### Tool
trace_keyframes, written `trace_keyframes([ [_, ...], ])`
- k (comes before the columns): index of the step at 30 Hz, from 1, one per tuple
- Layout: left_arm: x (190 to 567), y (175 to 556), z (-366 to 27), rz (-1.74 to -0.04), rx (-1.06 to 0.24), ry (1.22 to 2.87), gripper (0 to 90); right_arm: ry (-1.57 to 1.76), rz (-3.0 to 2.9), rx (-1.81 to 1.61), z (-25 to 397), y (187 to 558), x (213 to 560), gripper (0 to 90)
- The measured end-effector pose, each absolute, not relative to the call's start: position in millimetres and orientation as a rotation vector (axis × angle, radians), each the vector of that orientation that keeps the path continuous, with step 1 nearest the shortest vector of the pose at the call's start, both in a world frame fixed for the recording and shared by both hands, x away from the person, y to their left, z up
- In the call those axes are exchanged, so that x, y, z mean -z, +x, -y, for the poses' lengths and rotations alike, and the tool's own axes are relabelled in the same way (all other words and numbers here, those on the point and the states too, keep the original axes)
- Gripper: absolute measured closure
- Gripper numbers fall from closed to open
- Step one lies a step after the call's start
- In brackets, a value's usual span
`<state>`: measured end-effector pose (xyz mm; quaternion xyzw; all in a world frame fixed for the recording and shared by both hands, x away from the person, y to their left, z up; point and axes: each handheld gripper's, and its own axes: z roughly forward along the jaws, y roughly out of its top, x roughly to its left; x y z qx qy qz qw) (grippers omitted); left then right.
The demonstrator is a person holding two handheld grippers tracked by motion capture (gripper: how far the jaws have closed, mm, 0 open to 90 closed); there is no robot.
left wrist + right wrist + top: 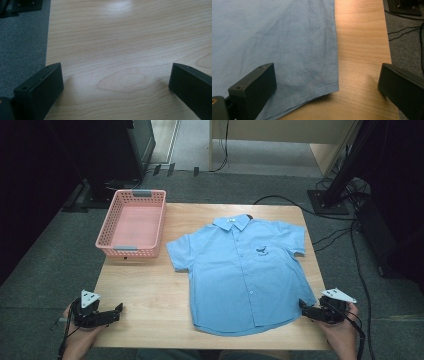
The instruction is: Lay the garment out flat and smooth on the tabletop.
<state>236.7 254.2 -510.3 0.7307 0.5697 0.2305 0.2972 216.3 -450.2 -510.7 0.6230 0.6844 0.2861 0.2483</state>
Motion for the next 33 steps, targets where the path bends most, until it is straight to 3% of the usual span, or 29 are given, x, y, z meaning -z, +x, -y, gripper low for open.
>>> trace_keyframes([
  [33,510.4,239.5,-253.3,-1.504,-0.601,1.949,0.0,1.700,-1.863,-0.781,448.7,216.5,510.6,1.5],
])
